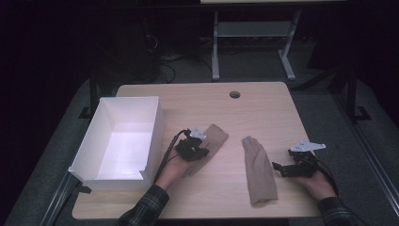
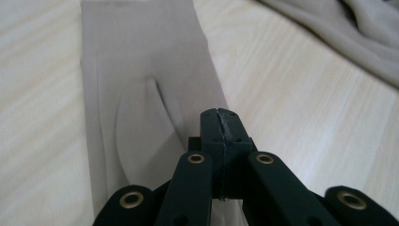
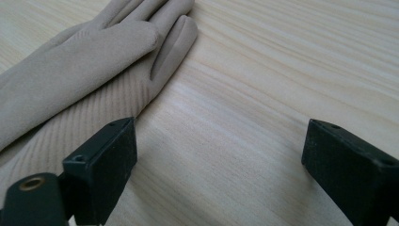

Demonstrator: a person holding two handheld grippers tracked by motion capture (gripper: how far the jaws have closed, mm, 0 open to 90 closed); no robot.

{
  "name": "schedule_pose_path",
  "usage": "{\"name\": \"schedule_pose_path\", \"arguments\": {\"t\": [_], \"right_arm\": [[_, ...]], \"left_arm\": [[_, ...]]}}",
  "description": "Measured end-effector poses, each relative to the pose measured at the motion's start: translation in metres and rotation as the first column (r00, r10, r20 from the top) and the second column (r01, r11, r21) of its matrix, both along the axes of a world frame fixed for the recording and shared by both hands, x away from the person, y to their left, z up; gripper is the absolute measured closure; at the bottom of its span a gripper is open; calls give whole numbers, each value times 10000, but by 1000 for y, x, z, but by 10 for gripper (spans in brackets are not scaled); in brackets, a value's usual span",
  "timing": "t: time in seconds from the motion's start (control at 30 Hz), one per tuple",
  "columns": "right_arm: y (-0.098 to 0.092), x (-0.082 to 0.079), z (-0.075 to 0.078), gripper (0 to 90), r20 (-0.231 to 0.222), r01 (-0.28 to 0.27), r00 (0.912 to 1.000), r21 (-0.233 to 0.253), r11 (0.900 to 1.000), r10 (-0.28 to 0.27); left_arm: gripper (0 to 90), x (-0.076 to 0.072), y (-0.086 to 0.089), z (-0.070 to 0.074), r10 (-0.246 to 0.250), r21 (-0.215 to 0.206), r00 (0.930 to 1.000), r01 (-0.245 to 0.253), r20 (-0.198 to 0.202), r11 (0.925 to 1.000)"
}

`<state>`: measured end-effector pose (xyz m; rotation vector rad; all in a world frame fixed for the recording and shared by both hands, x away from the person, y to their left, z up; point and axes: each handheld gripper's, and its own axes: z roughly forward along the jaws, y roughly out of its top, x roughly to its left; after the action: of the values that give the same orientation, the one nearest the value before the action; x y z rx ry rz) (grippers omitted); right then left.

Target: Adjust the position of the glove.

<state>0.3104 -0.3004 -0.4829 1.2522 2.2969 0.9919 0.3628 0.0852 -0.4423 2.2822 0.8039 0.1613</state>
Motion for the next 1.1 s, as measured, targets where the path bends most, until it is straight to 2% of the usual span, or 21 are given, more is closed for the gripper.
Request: {"name": "schedule_pose_path", "arguments": {"t": [0.13,0.17,0.2,0.23,0.37,0.47,0.6,0.67,0.7,0.8,0.83,0.97,1.1], "right_arm": [[0,0,0,102,-1,1,10000,0,10000,-1],[0,0,0,103,-1,-1,10000,-1,10000,1],[0,0,0,103,1,0,10000,-1,10000,0],[0,0,0,102,-1,0,10000,2,10000,0],[0,0,0,103,-24,20,10000,20,10000,-20],[0,0,0,103,-26,23,10000,22,10000,-23],[0,0,0,103,-28,-5,10000,29,10000,5],[0,0,0,103,-27,-6,10000,31,10000,6],[0,0,0,103,-26,-7,10000,31,10000,7],[0,0,0,103,-29,-22,10000,31,10000,22],[1,0,0,103,-30,-24,10000,29,10000,24],[1,0,0,103,-34,-25,10000,27,10000,25],[1,0,0,103,-34,-25,10000,27,10000,25]], "left_arm": [[896,16,-13,2,66,-102,10000,-66,55,9999],[896,16,-13,2,66,-102,10000,-66,55,9999],[896,25,-20,3,66,-60,9999,-65,142,10000],[896,25,-20,3,66,-60,9999,-65,142,10000],[896,45,-34,3,187,-65,9997,-186,148,9998],[896,57,-41,-1,238,55,9997,-239,58,9997],[896,69,-50,-13,250,313,9995,-244,-168,9992],[897,70,-53,-18,134,367,9997,-126,-218,9992],[897,69,-54,-19,136,262,9995,-128,-286,9996],[897,67,-56,-17,33,398,9997,-23,-255,9992],[897,65,-57,-17,85,376,9997,-77,-229,9993],[897,59,-59,-17,-213,449,9994,225,-265,9987],[897,47,-65,-17,-536,366,9980,549,-344,9978]]}}
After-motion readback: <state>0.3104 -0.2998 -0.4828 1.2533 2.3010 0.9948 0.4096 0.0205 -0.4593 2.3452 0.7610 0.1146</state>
